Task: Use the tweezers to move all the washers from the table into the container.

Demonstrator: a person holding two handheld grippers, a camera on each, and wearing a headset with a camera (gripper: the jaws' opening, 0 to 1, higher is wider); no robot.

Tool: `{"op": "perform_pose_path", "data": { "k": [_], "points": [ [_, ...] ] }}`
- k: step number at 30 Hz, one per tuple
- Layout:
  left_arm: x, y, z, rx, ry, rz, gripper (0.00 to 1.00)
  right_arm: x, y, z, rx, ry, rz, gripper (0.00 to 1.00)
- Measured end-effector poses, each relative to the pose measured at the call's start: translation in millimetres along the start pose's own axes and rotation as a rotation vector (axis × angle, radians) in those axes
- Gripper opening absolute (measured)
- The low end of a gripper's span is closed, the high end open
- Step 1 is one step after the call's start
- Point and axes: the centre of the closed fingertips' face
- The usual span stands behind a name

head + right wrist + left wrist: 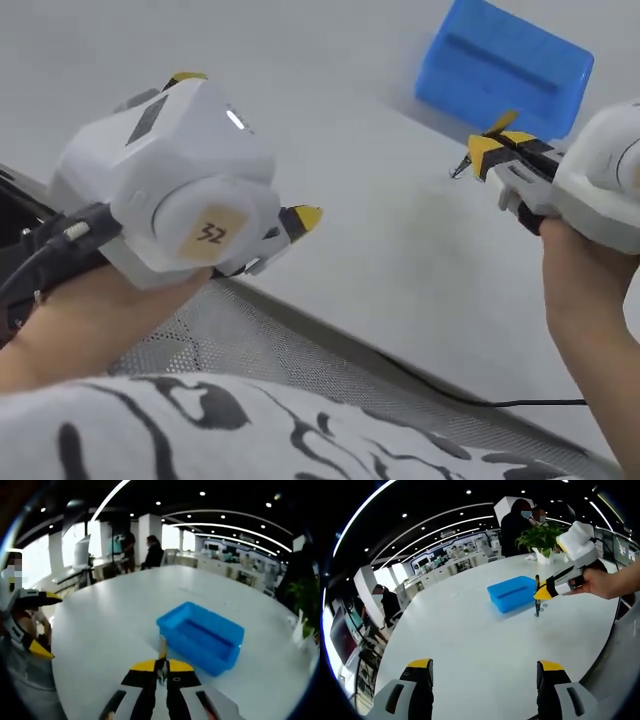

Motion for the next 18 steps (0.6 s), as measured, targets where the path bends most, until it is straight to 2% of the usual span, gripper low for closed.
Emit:
{"op": "perform_pose_path", "data": {
  "k": [6,12,14,18],
  "points": [
    [-0.2,0.2,1.2,-0.003,0.003,-0.004,0.87,-3.6,8.5,2.0,-0.016,-0.011,-0.003,0.03],
    [-2.5,0.1,-2.8,0.014,-0.005,-0.016,0.88,-12.9,16.9,9.4,-0.036,-0.015,-0.01,0.03],
    [-3.2,0.2,-3.3,0.016,-0.007,-0.019,0.88,-19.3,20.5,11.9,-0.042,-0.016,-0.019,0.03],
    [-3.1,0.4,-3.7,0.017,-0.009,-0.02,0.88,-48.2,26.9,11.5,-0.052,-0.02,-0.08,0.03]
  ]
}}
Point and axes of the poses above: the centre of the closed fingertips' face, and the gripper's own axes: y roughly backward along the fingers, z roughly to its left, x roughly out of its underside, and after that the axes turned 7 degrees about -y, right-handed
